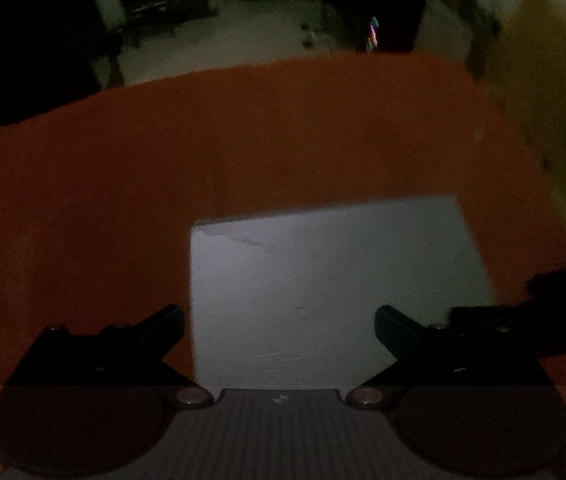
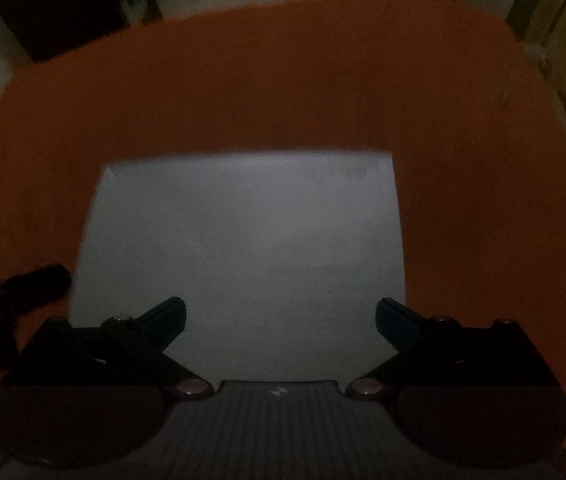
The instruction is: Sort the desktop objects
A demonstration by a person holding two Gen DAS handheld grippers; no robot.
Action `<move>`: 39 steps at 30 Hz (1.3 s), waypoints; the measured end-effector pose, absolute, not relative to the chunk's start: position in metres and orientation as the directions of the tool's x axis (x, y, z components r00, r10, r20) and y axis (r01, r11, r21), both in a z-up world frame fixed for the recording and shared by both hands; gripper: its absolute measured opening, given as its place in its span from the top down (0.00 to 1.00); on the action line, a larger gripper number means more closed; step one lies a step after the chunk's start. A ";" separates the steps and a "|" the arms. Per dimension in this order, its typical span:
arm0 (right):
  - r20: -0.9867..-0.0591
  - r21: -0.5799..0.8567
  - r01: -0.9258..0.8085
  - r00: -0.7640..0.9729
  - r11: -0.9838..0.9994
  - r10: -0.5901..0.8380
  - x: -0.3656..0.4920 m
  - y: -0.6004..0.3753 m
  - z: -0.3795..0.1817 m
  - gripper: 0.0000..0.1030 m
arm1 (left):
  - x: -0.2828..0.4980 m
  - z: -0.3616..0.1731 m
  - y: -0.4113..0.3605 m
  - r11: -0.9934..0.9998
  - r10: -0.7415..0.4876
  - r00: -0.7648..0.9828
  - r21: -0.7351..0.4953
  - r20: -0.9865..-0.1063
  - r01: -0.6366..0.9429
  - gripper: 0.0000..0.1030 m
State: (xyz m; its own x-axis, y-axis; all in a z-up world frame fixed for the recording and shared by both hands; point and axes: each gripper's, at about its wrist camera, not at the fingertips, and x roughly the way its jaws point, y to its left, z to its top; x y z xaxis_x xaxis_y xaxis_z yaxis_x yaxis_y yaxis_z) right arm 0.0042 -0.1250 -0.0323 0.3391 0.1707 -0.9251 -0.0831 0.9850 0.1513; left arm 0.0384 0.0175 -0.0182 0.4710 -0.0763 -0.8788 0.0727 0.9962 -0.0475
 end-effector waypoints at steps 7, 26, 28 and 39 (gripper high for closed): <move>-0.821 -0.052 -0.178 0.568 0.983 0.059 -0.044 -0.109 0.013 0.00 | -0.010 0.010 0.020 0.997 -0.070 0.626 -0.072 -0.777 0.022 0.00; -0.732 0.326 -0.066 0.613 0.943 0.296 -0.184 -0.154 -0.077 0.00 | -0.131 -0.109 0.001 0.978 0.024 0.624 -0.110 -0.781 -0.177 0.01; -0.784 0.259 -0.020 0.579 0.966 0.222 -0.193 -0.158 -0.102 0.00 | -0.137 -0.132 -0.001 0.983 -0.043 0.555 -0.133 -0.831 -0.123 0.01; -0.791 0.153 -0.030 0.595 0.988 0.141 -0.197 -0.160 -0.105 0.00 | -0.142 -0.120 -0.017 0.995 -0.071 0.610 -0.103 -0.789 -0.018 0.01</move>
State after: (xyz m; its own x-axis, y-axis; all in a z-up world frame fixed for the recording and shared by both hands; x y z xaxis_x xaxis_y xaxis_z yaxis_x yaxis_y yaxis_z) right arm -0.1967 -0.1595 -0.1052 0.5955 0.1405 -0.7910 -0.0303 0.9878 0.1527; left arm -0.1417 -0.0171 -0.1197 0.6102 -0.0706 -0.7891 -0.0180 0.9945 -0.1029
